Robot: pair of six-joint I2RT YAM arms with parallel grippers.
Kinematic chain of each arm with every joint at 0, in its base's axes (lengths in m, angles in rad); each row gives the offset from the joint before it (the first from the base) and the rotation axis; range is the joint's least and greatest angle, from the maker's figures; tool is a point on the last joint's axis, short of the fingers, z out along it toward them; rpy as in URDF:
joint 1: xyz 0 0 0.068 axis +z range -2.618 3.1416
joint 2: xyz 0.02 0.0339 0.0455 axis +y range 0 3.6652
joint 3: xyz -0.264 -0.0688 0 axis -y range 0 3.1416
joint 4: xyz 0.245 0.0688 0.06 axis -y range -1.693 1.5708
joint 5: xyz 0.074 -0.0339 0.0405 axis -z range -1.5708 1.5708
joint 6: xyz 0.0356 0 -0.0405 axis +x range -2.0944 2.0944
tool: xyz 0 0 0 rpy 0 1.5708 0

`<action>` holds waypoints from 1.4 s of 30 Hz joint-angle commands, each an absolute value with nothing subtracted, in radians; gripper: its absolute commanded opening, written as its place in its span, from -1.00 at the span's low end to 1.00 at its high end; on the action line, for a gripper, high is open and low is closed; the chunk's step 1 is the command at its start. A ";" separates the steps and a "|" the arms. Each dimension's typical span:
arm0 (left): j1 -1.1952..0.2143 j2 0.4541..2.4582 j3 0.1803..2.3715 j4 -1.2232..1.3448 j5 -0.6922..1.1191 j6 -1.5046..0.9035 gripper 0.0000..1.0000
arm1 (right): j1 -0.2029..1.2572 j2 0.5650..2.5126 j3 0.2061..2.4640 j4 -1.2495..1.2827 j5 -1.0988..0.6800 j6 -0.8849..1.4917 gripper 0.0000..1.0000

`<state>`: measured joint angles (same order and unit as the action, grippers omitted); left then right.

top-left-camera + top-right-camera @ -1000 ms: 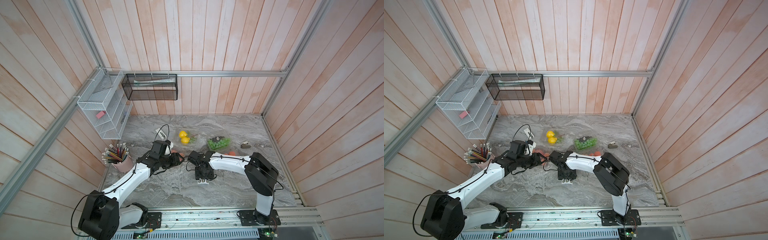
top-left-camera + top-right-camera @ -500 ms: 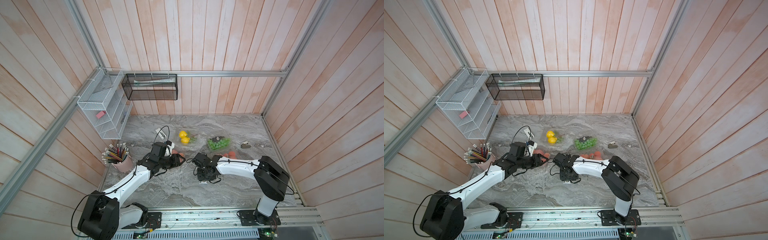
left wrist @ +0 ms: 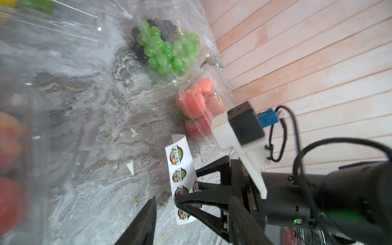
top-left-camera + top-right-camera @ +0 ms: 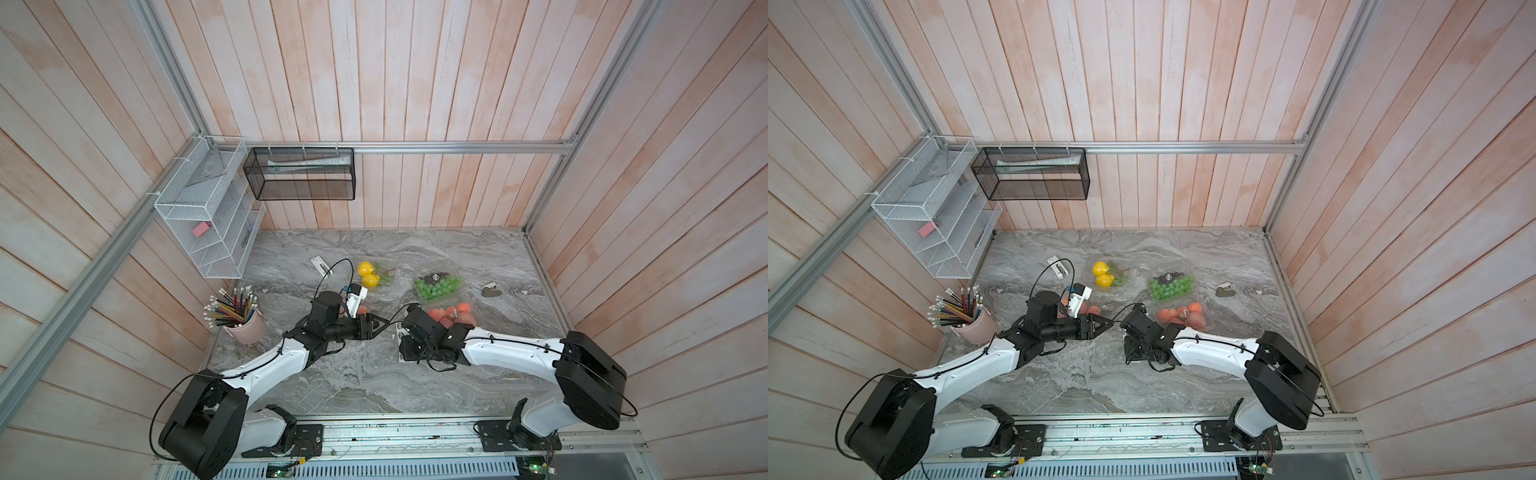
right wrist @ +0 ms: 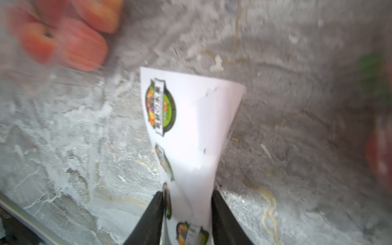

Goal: Label fruit boxes
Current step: Pick up the label sticker from the center of the board.

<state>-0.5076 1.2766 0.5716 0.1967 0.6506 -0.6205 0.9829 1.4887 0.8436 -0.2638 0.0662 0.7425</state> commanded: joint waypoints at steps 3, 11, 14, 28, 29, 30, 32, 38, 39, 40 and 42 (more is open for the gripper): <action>-0.518 1.293 0.563 0.387 0.702 -0.604 0.17 | 0.966 1.391 0.800 -0.100 0.103 0.584 -0.24; -0.521 1.314 0.585 0.455 0.753 -0.575 0.14 | 0.954 1.290 0.743 0.049 0.067 0.463 -0.26; -0.523 1.318 0.585 0.503 0.781 -0.570 0.07 | 0.952 1.270 0.740 0.064 0.051 0.430 -0.26; -0.534 1.336 0.623 0.524 0.831 -0.482 -0.52 | 0.946 1.237 0.731 0.110 -0.016 0.340 -0.31; -0.534 1.335 0.627 0.515 0.833 -0.469 -0.63 | 0.946 1.232 0.730 0.110 -0.016 0.335 -0.31; -0.534 1.335 0.633 0.502 0.834 -0.456 -0.76 | 0.945 1.228 0.728 0.112 -0.015 0.332 -0.31; -0.534 1.335 0.646 0.469 0.833 -0.425 -0.89 | 0.943 1.215 0.722 0.117 -0.015 0.320 -0.32; -0.534 1.320 0.693 0.358 0.836 -0.314 -1.00 | 0.932 1.122 0.656 0.141 -0.013 0.247 -0.09; -0.534 1.317 0.696 0.351 0.840 -0.296 -1.00 | 0.927 1.093 0.632 0.159 -0.031 0.218 -0.03; -0.534 1.315 0.700 0.345 0.849 -0.282 -1.00 | 0.925 1.066 0.612 0.173 -0.041 0.188 0.02; -0.534 1.309 0.711 0.326 0.874 -0.248 -1.00 | 0.915 0.997 0.563 0.207 -0.066 0.143 0.14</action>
